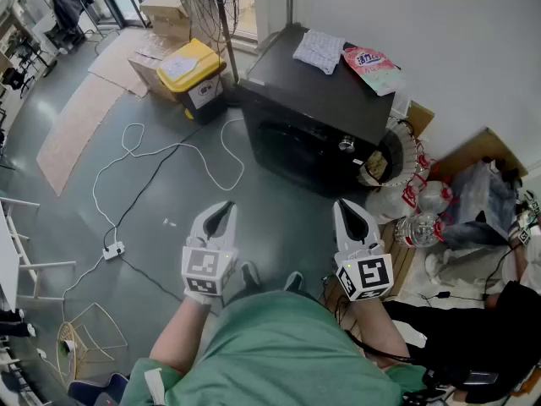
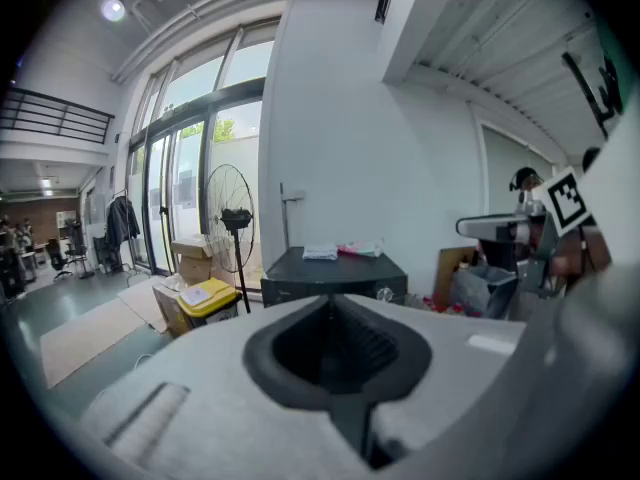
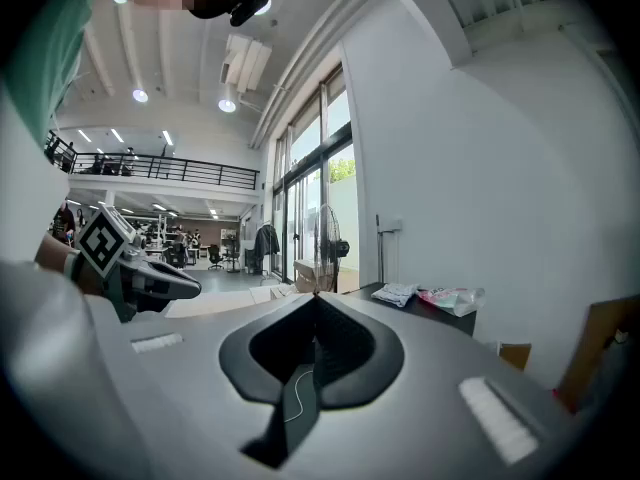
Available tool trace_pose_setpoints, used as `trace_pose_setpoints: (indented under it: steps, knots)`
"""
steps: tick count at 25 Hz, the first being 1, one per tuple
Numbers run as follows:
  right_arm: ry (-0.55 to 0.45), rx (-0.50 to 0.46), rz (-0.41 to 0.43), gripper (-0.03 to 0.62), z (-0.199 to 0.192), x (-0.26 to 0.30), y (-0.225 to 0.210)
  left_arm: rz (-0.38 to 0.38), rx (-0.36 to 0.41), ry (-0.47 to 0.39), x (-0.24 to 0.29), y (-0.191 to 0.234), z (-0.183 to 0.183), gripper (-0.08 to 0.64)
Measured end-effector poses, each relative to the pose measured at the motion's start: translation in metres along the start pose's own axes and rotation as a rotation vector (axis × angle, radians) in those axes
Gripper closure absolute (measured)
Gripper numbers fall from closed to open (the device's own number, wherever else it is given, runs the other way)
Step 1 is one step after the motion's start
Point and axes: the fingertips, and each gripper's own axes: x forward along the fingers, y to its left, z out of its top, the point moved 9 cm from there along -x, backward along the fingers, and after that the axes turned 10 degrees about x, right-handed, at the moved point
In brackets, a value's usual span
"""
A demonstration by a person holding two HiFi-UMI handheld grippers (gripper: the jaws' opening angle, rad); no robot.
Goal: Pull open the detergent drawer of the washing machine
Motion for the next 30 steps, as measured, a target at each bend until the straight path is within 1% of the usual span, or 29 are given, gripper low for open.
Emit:
trace_pose_setpoints:
  steps: [3, 6, 9, 11, 13, 14, 15, 16, 17, 18, 25, 30]
  knots:
    - [0.014, -0.009, -0.001, 0.591, 0.001, 0.005, 0.012, 0.018, 0.009, -0.003, -0.012, 0.011, -0.001, 0.546]
    - [0.018, -0.014, 0.012, 0.591, -0.001, 0.010, 0.025, 0.036, -0.002, -0.001, -0.023, 0.021, -0.007, 0.546]
    - [0.011, -0.033, 0.027, 0.591, -0.002, 0.009, 0.035, 0.048, -0.011, 0.005, -0.034, 0.025, -0.014, 0.545]
    - [-0.003, -0.023, 0.018, 0.591, 0.000, 0.008, 0.035, 0.055, -0.011, -0.007, -0.037, 0.026, -0.012, 0.540]
    - [-0.029, -0.026, 0.003, 0.589, 0.004, 0.005, 0.032, 0.065, -0.002, -0.044, -0.039, 0.024, -0.005, 0.511]
    - [-0.037, -0.036, -0.004, 0.580, 0.006, 0.003, 0.031, 0.073, 0.004, -0.066, -0.041, 0.023, 0.000, 0.465]
    - [-0.043, -0.050, -0.007, 0.521, 0.009, 0.001, 0.030, 0.082, 0.013, -0.085, -0.043, 0.020, 0.005, 0.392]
    - [-0.048, -0.064, -0.005, 0.449, 0.012, -0.001, 0.029, 0.091, 0.023, -0.098, -0.044, 0.017, 0.010, 0.341]
    - [-0.052, -0.074, 0.001, 0.415, 0.014, -0.003, 0.026, 0.099, 0.031, -0.107, -0.044, 0.013, 0.014, 0.313]
    - [-0.054, -0.077, 0.010, 0.402, 0.015, -0.006, 0.023, 0.104, 0.037, -0.111, -0.044, 0.009, 0.018, 0.298]
    - [-0.064, -0.071, 0.057, 0.402, 0.016, -0.029, 0.002, 0.108, 0.044, -0.112, -0.043, -0.029, 0.030, 0.295]
    - [-0.047, -0.037, 0.081, 0.402, 0.008, -0.032, -0.009, 0.098, 0.037, -0.074, -0.041, -0.046, 0.024, 0.299]
